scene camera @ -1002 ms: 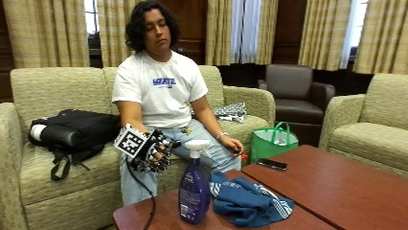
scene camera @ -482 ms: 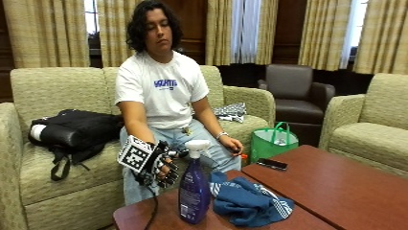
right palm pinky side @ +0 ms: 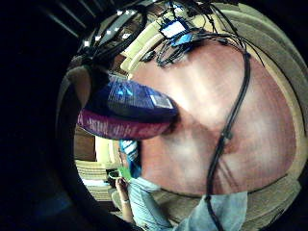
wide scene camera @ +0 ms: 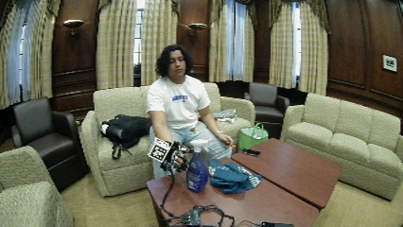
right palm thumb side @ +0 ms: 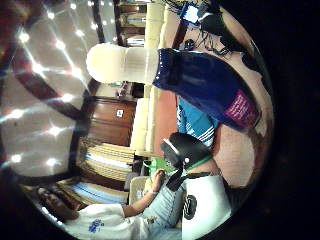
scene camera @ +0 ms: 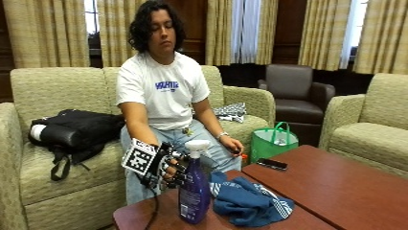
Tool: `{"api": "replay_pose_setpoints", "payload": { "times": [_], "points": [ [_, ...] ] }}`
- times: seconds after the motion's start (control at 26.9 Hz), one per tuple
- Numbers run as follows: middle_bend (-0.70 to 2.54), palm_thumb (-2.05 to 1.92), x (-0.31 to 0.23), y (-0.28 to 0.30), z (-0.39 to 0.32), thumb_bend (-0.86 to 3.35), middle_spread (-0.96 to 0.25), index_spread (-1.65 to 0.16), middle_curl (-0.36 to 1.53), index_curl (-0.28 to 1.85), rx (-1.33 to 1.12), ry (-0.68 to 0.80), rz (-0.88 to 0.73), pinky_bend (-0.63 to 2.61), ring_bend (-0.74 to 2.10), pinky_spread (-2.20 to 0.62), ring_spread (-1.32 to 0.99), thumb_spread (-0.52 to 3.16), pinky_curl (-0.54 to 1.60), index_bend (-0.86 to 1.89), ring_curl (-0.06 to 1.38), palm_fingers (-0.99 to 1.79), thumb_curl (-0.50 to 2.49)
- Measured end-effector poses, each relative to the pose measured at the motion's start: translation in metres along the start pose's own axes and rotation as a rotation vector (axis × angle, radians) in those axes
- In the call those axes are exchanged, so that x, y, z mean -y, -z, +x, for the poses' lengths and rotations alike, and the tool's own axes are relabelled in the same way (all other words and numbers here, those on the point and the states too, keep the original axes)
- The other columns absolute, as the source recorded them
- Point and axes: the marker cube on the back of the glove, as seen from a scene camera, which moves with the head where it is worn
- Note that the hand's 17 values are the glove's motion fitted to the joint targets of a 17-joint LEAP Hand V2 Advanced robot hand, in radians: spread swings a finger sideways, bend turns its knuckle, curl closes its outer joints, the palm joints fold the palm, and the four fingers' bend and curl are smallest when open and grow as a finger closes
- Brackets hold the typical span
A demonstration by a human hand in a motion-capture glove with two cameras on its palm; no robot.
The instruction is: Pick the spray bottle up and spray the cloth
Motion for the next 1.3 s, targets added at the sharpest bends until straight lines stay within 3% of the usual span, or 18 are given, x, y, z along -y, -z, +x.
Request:
{"api": "replay_pose_setpoints", "payload": {
  "times": [0.19, 0.26, 0.45, 1.04, 1.3],
  "points": [
    [0.18, 0.74, 0.001, 0.002, -0.002, 0.06, -0.19, -0.38, 0.34, 0.20, -0.065, -0.007, 0.052, 0.44, 0.54, -0.01, -0.18, 0.93, 0.36, 0.09, 0.33, 0.85, 0.35],
    [0.21, 0.84, -0.003, 0.006, 0.000, 0.11, -0.22, -0.36, 0.36, 0.21, -0.056, -0.070, 0.057, 0.50, 0.56, -0.13, -0.20, 0.93, 0.37, 0.12, 0.34, 1.10, 0.38],
    [0.34, 1.04, -0.010, 0.009, 0.002, 0.16, -0.23, -0.34, 0.43, 0.31, -0.002, -0.113, 0.070, 0.49, 0.63, -0.20, -0.22, 0.68, 0.42, 0.32, 0.41, 1.34, 0.48],
    [0.66, 1.12, -0.014, 0.011, -0.002, 0.14, -0.26, -0.27, 0.65, 0.53, 0.098, -0.122, 0.075, 0.83, 0.93, -0.15, -0.24, 0.35, 0.63, 0.66, 0.60, 1.28, 0.62],
    [0.56, 0.95, -0.010, 0.008, 0.004, -0.03, -0.24, -0.27, 0.63, 0.52, 0.058, -0.130, 0.081, 0.78, 0.87, -0.21, -0.22, 0.42, 0.61, 0.48, 0.60, 1.03, 0.62]
  ]
}}
